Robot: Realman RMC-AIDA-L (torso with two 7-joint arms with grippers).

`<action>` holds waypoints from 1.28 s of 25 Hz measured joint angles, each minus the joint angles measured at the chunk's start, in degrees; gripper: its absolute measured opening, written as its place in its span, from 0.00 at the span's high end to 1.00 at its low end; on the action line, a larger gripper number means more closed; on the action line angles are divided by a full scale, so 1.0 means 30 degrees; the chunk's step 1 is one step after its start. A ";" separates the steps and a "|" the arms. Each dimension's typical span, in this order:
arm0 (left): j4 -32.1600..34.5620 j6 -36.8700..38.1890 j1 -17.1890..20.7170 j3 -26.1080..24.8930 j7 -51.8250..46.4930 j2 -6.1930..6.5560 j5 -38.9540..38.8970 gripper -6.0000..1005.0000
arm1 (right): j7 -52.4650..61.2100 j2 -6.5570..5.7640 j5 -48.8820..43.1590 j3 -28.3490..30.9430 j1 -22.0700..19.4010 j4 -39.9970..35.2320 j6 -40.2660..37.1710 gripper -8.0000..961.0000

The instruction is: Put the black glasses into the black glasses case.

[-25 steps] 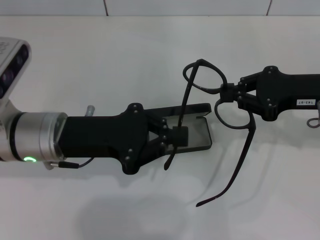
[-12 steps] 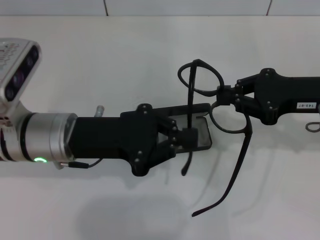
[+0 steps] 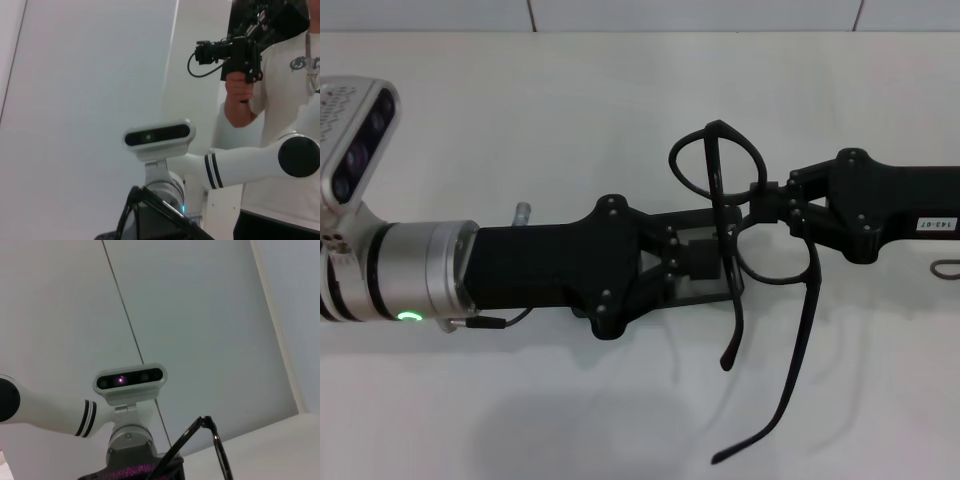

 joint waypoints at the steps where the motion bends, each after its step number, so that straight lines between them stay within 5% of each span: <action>1: -0.0008 0.0000 0.0000 0.0014 0.0025 0.0000 -0.0032 0.99 | -0.0056 -0.0003 0.0027 -0.0018 0.0035 0.0150 0.0000 0.92; 16: 0.0415 0.0412 0.0132 -0.0284 -0.0632 0.0443 -0.0162 0.99 | -0.0655 -0.0152 -0.0060 -0.0067 -0.0172 0.0299 0.0490 0.92; 32: -0.0003 0.0538 -0.0162 -0.0131 -0.0610 0.0007 -0.0303 0.99 | -0.0920 0.0053 0.0949 -0.0983 0.0042 0.1167 0.1860 0.93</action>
